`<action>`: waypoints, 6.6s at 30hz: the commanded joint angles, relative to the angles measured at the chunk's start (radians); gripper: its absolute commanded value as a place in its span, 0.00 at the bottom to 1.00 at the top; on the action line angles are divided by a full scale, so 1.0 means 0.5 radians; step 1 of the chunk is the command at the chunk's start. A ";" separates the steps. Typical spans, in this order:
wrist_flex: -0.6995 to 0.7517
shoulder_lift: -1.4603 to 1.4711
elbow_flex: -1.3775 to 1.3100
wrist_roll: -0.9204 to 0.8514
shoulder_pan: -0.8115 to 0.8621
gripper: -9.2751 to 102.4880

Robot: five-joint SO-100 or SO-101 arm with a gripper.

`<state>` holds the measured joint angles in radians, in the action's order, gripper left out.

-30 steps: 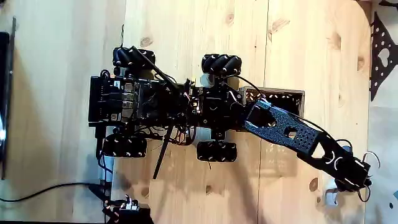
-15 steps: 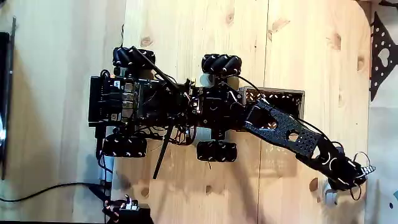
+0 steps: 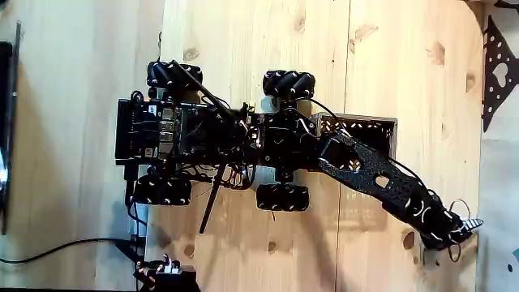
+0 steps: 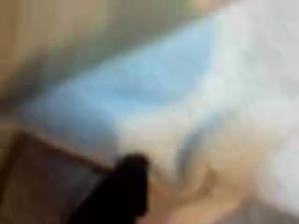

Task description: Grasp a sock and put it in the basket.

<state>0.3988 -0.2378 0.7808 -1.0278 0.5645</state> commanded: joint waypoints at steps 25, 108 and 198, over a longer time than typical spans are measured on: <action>0.028 0.006 -0.086 -0.138 0.055 0.15; 2.068 -0.822 -0.061 0.469 -0.006 0.59; 3.080 -2.804 0.166 1.706 -0.199 0.08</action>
<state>1.6858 -1.5769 0.8636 -0.2623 0.5001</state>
